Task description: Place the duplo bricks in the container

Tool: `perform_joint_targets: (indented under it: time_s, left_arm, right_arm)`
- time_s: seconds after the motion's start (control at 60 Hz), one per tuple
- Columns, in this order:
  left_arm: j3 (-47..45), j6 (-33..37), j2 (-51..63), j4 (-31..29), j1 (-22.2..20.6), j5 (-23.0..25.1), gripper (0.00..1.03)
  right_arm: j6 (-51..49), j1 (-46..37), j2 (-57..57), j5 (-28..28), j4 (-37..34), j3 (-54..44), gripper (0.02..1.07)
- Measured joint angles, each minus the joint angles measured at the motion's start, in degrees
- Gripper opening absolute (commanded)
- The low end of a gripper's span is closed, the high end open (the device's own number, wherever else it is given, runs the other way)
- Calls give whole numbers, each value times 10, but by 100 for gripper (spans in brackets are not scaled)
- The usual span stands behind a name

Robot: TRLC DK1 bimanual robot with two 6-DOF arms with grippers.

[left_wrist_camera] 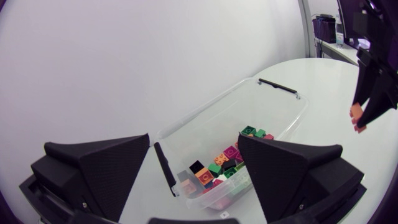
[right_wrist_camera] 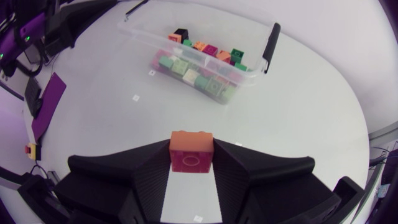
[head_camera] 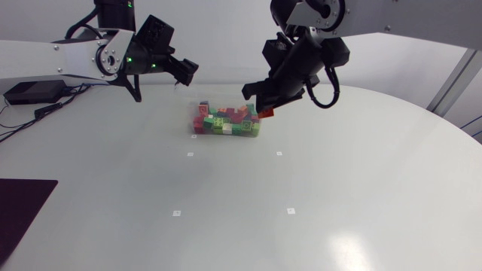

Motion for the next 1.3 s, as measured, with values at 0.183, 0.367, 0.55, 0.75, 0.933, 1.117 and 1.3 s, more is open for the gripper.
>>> perform_joint_targets:
  time_s: [0.183,0.367,0.55,0.75,0.933,1.117,1.3]
  left_arm:
    - [-71,14,-73,0,0,-24,99]
    - [-130,26,-143,5,7,-28,99]
    - [-178,26,-207,9,16,-30,99]
    - [-232,26,-269,27,16,-43,99]
    - [-335,26,-337,114,24,-45,99]
    - [-434,26,-422,154,32,-47,99]
    - [-495,21,-493,168,50,-47,99]
  right_arm:
    - [-6,0,37,28,39,52,37]
    - [-15,-1,82,43,55,111,37]
    - [-17,-3,119,50,71,162,37]
    - [-24,-9,139,59,115,176,37]
    - [-35,-13,160,77,153,178,37]
    - [-45,-14,186,95,172,183,37]
    - [-51,-14,208,115,195,191,37]
